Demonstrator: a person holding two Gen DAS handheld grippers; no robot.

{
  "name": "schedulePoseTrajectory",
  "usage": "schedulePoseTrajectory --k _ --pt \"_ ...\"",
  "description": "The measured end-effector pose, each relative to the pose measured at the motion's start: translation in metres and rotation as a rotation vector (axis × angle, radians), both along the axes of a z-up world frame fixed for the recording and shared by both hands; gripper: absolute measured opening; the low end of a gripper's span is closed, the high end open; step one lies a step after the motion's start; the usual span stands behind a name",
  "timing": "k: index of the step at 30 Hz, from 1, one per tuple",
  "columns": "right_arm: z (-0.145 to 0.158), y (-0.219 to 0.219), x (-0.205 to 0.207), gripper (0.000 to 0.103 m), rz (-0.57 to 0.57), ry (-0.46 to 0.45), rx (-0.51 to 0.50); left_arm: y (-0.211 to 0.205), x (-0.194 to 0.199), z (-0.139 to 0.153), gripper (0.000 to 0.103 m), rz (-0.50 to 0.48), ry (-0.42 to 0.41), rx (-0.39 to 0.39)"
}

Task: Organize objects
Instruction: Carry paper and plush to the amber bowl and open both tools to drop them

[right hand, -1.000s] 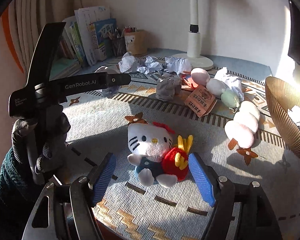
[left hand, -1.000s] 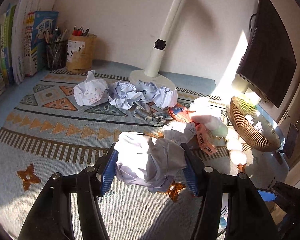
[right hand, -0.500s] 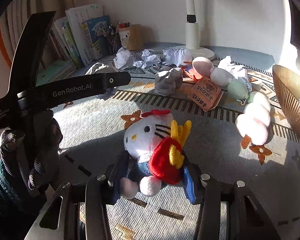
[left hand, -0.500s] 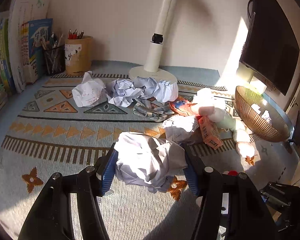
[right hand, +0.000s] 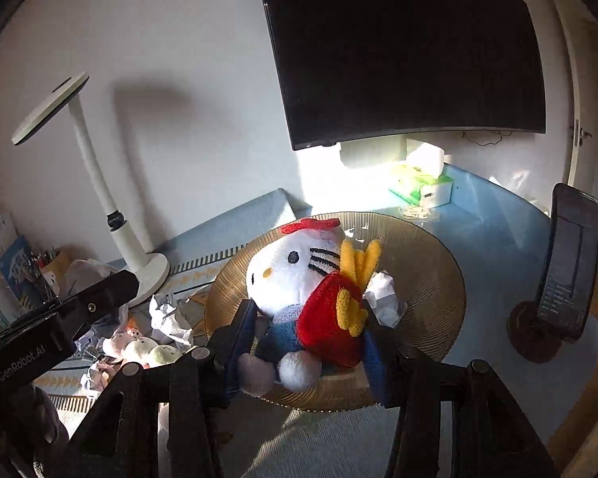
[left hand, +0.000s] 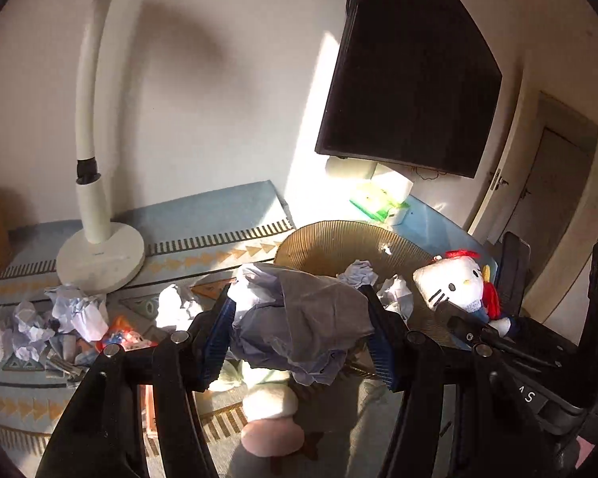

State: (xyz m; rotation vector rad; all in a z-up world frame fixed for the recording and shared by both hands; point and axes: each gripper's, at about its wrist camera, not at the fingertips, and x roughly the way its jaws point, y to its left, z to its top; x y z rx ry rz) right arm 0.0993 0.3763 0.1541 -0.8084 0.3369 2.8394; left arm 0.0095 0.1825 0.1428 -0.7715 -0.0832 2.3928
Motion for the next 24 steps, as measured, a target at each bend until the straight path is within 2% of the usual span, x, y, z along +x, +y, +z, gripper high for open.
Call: schedulePoseTrajectory --k 1,2,4,6,10,15,19,22,24 --pt "0.001 0.004 -0.004 0.052 0.007 -0.006 0.003 0.010 -0.007 0.000 0.060 -0.017 -0.010 0.012" --pt "0.001 0.007 -0.008 0.063 0.022 -0.011 0.014 0.018 -0.015 -0.001 0.068 -0.023 -0.022 0.021" --pt "0.003 0.016 -0.011 0.079 0.017 -0.011 0.043 0.027 -0.028 -0.007 0.084 -0.007 -0.047 0.022" --pt "0.005 0.023 -0.006 0.079 -0.005 -0.009 0.059 0.026 -0.037 -0.014 0.086 0.002 -0.080 0.046" --pt "0.013 0.009 0.007 0.079 0.050 -0.004 0.061 0.006 -0.036 -0.021 0.086 -0.017 -0.155 0.103" --pt "0.035 -0.042 0.010 0.079 0.144 0.008 0.090 -0.054 -0.004 -0.008 0.086 0.077 -0.084 0.147" --pt "0.021 -0.068 0.012 0.080 0.193 -0.033 0.120 -0.102 0.016 -0.003 0.086 0.212 -0.037 0.069" --pt "-0.003 -0.069 0.025 0.080 0.245 -0.047 0.035 -0.133 0.033 -0.013 0.086 0.272 -0.031 0.023" --pt "-0.023 -0.065 0.039 0.080 0.237 -0.037 -0.010 -0.152 0.043 -0.025 0.086 0.311 -0.040 0.018"
